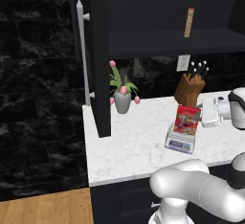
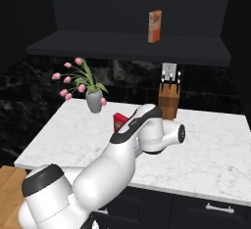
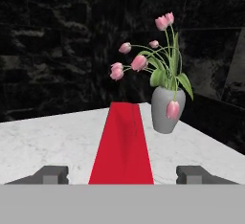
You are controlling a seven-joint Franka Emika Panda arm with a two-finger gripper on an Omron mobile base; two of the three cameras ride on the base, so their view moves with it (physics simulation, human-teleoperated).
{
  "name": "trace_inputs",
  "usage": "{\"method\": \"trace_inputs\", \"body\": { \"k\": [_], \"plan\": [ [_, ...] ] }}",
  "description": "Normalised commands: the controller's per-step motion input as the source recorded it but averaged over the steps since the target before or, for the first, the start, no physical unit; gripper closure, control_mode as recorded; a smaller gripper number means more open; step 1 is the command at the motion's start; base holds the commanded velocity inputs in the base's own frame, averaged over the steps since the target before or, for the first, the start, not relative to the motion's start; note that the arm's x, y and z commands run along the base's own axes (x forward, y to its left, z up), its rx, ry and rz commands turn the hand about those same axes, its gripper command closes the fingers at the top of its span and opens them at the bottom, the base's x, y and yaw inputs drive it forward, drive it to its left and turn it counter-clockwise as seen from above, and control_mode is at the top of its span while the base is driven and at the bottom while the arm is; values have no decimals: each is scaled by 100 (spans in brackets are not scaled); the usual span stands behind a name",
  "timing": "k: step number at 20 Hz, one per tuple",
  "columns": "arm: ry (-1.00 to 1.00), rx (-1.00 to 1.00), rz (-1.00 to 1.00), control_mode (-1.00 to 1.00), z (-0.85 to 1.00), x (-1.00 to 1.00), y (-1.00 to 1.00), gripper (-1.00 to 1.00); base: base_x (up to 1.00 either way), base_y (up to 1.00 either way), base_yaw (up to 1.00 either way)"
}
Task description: Pick the cereal and place it on the digital scale for weighing, and close the cabinet.
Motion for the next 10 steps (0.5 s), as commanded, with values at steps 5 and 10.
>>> {"method": "trace_inputs", "body": {
  "k": [5,10],
  "plan": [
    [0,0,0,-100,0,-1,-3,-100,0,0,0],
    [-2,0,0,-100,2,-26,-14,-100,0,0,0]
  ]
}}
